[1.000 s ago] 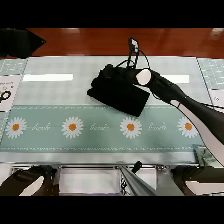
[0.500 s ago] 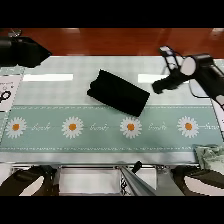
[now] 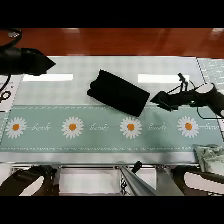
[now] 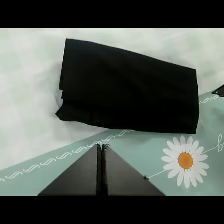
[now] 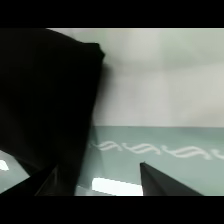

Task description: Fold the shirts.

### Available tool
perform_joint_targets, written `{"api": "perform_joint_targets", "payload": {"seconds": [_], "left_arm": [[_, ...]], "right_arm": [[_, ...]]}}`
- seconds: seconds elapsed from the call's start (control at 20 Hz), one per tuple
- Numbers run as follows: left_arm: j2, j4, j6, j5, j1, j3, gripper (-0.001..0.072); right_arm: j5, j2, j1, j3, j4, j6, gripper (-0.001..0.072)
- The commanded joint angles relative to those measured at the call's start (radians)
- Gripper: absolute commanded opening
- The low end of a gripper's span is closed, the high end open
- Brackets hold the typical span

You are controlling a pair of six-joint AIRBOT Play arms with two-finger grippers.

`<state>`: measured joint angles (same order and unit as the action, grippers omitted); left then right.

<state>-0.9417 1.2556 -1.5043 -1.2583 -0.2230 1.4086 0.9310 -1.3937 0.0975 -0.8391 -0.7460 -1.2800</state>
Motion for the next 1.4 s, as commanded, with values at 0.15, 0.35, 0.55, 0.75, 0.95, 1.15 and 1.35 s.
{"api": "perform_joint_targets", "payload": {"seconds": [0.15,0.35,0.55,0.75,0.95,1.15,1.35], "left_arm": [[-0.023,0.002,-0.029,-0.003,-0.002,-0.022,0.002],[-0.032,0.002,-0.035,0.041,-0.002,-0.022,0.002],[-0.046,0.002,-0.035,0.056,-0.002,-0.022,0.002],[-0.069,0.001,-0.069,0.087,-0.002,-0.022,0.002],[-0.146,0.002,-0.11,0.212,-0.048,-0.026,0.002],[-0.233,0.002,-0.051,0.23,-0.082,-0.026,0.002],[-0.284,0.002,-0.048,0.256,-0.083,-0.026,0.002]], "right_arm": [[-0.191,-0.089,-0.155,0.038,0.261,0.086,0.0594],[-0.289,-0.089,-0.199,0.038,0.342,0.082,0.0506],[-0.213,-0.077,-0.163,0.021,0.338,0.173,0.0036],[-0.066,0.088,-0.016,-0.12,0.208,0.167,0.0036],[0.077,0.26,0.18,-0.394,-0.117,-0.093,0.0036],[0.377,0.323,0.412,-0.632,-0.355,-0.186,0.0037],[0.547,0.345,0.618,-0.668,-0.461,-0.227,0.0037]]}}
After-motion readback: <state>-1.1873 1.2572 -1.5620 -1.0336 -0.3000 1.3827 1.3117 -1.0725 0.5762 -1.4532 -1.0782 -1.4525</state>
